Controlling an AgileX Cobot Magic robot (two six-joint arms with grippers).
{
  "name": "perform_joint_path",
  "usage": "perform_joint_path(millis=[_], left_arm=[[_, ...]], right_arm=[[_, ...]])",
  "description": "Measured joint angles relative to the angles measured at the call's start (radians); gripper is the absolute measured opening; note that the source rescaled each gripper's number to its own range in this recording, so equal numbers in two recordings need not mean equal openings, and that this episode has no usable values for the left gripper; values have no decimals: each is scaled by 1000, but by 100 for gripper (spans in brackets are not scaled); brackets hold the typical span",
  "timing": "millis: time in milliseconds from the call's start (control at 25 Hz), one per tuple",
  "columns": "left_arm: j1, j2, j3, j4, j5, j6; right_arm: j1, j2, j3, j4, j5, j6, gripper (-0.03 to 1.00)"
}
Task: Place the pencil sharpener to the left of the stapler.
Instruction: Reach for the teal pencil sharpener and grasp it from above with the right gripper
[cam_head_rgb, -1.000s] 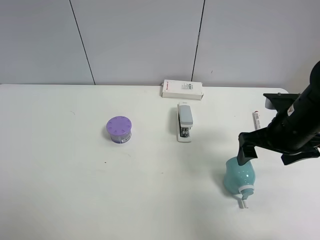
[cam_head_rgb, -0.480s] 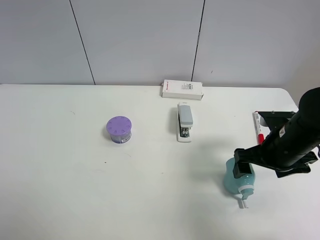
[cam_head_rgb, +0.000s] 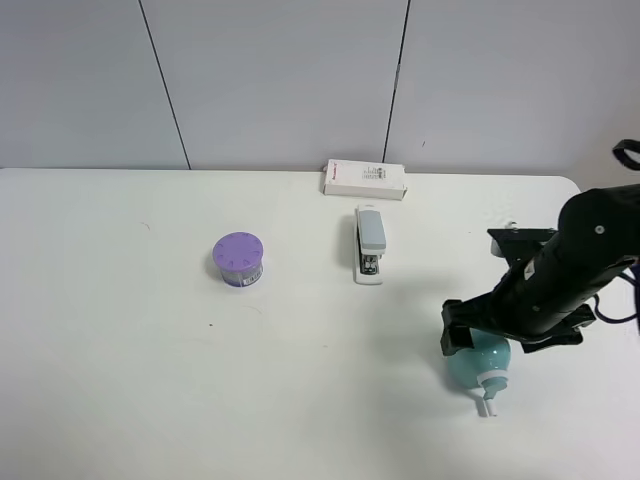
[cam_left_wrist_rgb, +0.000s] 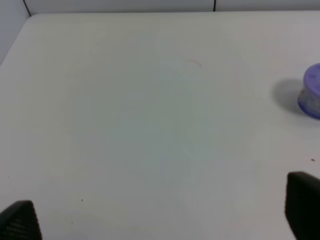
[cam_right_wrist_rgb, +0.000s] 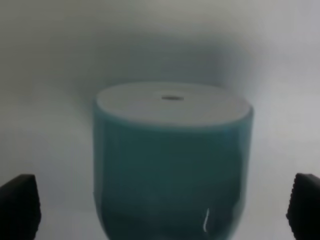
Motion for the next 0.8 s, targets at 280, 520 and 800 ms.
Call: perform_joint_path(millis=[280,520,800], left_arm=[[0,0,0,0,0,0],[0,0,0,0,0,0],[0,0,0,0,0,0]], right_arm=[[5,73,0,1,-12,0,99],[5,95,-1,2,-60,0,99],[5,132,-1,10,-73,0,98]])
